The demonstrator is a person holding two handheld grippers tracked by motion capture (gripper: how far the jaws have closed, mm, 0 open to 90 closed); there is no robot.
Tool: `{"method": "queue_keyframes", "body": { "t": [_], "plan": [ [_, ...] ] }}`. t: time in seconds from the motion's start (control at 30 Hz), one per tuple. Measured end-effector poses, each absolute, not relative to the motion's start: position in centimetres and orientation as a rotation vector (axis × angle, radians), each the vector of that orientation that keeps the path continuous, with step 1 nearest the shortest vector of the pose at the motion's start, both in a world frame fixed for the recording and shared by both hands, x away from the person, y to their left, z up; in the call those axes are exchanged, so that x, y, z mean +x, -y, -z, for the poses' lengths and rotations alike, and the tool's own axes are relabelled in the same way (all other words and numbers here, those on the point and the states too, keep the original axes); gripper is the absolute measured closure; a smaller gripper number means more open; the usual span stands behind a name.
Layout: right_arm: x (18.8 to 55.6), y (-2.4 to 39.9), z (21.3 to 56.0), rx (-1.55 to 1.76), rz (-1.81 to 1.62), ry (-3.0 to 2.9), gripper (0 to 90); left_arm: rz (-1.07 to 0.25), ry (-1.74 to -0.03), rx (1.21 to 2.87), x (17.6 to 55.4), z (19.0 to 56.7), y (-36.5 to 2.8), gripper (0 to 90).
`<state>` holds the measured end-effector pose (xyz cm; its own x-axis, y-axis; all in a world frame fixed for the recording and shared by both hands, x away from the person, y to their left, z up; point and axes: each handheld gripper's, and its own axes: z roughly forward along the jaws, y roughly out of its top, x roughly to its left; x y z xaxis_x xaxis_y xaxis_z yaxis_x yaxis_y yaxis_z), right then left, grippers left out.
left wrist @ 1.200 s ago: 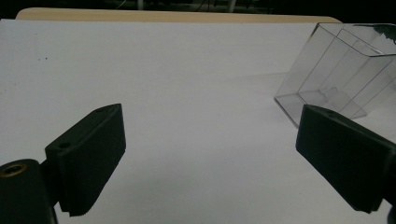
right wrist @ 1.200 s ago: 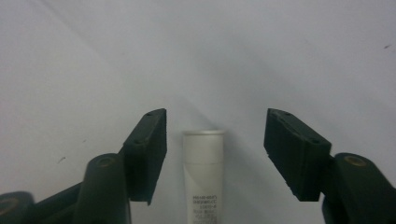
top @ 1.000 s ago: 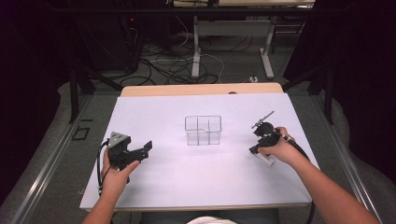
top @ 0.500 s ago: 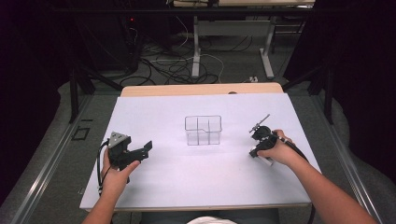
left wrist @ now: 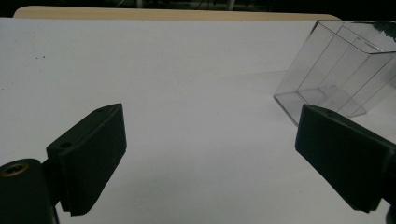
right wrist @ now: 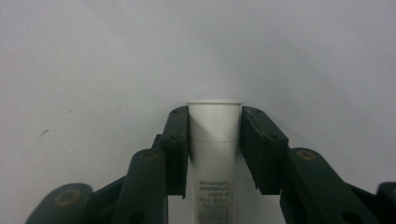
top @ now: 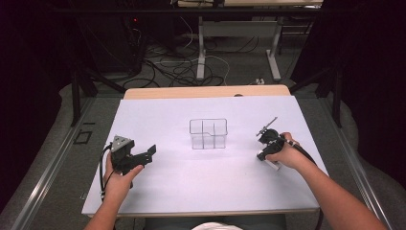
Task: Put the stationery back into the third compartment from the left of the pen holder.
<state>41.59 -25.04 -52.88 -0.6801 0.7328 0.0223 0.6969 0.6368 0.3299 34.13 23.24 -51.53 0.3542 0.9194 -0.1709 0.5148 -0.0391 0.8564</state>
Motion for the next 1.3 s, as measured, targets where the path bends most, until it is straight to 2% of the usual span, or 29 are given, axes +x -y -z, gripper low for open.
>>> {"method": "queue_keyframes", "body": {
  "t": [0.77, 1.3],
  "plan": [
    [41.6, 24.9, 53.1, 1.204, -0.516, -2.731, 66.6, -0.553, -1.291, 1.688, 34.1, 51.5, -23.3, 8.8],
    [41.2, 25.2, 51.8, 1.195, -0.545, -2.730, 66.8, -0.556, -1.289, 1.687, 34.1, 51.5, -23.2, 8.8]
  ]
}}
